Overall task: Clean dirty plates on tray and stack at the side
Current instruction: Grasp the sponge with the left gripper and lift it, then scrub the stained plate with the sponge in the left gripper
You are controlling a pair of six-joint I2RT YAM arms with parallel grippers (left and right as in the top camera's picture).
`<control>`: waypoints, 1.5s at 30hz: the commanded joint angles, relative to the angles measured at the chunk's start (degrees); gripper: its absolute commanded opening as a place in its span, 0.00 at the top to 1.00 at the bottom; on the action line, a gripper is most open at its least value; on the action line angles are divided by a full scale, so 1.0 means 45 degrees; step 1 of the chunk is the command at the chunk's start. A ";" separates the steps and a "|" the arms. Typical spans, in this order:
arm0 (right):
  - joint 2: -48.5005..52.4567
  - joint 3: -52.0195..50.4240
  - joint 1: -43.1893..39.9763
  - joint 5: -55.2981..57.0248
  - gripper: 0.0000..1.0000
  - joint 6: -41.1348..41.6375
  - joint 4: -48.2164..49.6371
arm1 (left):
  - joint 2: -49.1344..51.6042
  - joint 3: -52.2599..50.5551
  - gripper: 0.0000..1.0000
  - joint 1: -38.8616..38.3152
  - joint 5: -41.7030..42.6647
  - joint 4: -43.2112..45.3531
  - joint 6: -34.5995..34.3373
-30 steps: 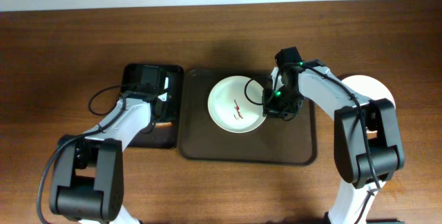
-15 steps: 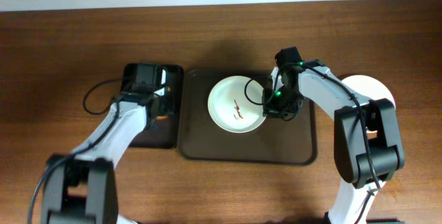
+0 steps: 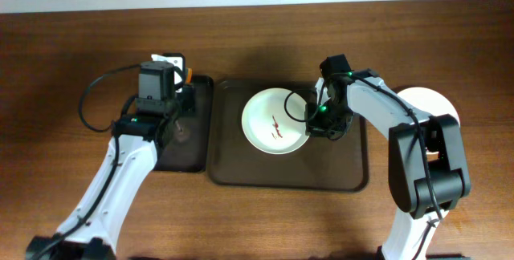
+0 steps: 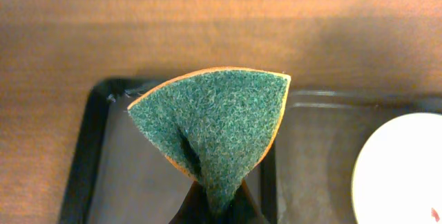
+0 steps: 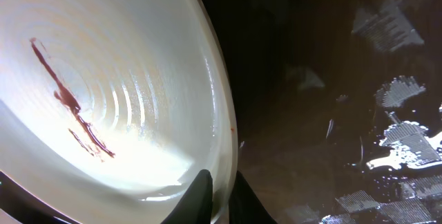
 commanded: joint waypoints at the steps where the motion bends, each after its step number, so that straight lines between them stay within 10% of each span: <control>1: 0.0175 0.0034 0.0044 0.0029 0.89 -0.0141 0.0034 | -0.0855 0.0024 1.00 0.0068 -0.0097 0.0248 0.0369; 34: 0.0175 0.0034 0.0044 0.0170 0.89 -0.0141 0.0039 | -0.3104 0.0024 1.00 0.0068 -0.0044 0.1141 0.1316; 45: 0.0175 0.0034 0.0049 0.0170 0.89 -0.0141 0.0039 | -0.0889 0.0019 1.00 0.0063 0.0029 -0.1370 0.1107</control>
